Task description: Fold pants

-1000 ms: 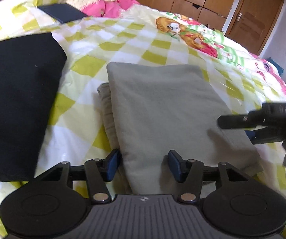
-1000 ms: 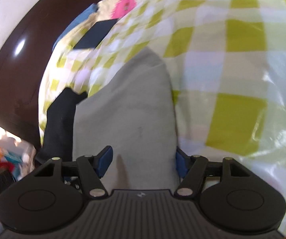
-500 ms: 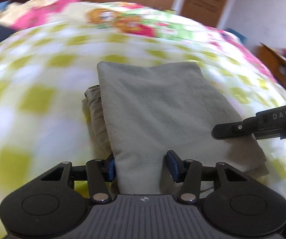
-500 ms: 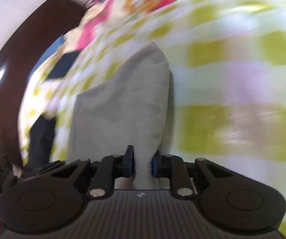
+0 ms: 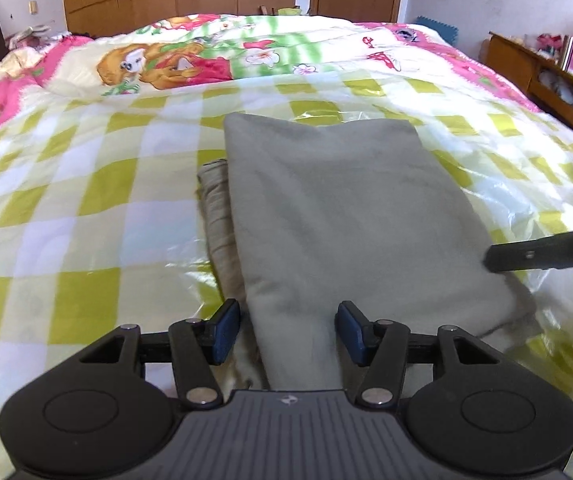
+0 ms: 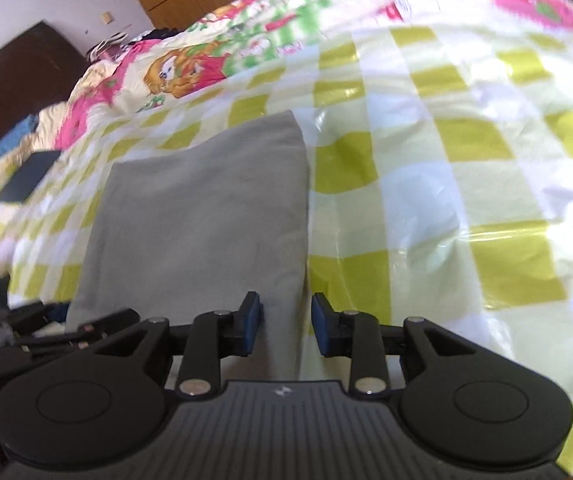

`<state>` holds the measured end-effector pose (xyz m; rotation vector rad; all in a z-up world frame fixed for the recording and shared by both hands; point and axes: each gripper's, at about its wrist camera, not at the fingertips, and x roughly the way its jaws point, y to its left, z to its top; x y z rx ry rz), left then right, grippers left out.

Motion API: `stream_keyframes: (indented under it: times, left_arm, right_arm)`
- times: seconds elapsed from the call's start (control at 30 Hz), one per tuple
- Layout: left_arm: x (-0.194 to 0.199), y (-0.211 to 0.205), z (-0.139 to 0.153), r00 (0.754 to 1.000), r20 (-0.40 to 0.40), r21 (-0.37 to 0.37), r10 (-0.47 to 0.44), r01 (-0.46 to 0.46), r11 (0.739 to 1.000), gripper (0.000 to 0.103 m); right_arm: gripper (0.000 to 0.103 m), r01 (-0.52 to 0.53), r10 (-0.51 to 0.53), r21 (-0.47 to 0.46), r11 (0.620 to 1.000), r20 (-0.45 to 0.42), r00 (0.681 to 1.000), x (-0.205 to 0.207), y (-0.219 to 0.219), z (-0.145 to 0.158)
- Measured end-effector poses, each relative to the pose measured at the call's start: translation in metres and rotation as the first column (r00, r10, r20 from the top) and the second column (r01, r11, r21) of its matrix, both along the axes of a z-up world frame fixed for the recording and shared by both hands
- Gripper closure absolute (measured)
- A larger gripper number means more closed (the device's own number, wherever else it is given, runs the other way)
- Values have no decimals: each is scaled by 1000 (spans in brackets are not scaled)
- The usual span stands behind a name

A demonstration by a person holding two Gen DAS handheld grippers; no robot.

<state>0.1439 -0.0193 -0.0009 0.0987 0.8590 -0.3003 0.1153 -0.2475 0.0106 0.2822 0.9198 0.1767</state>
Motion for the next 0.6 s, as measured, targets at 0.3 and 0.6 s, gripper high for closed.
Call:
stream_keyframes:
  times: [0.3, 0.6]
  left_arm:
    - [-39, -5, 16, 999, 43, 64, 2, -5, 998, 37]
    - [-77, -6, 33, 996, 85, 44, -4, 0, 999, 37]
  right_arm:
    - [65, 5, -5, 4, 1000, -3, 1000, -38, 18, 5]
    - [64, -18, 17, 18, 1000, 38, 999, -73, 38, 21]
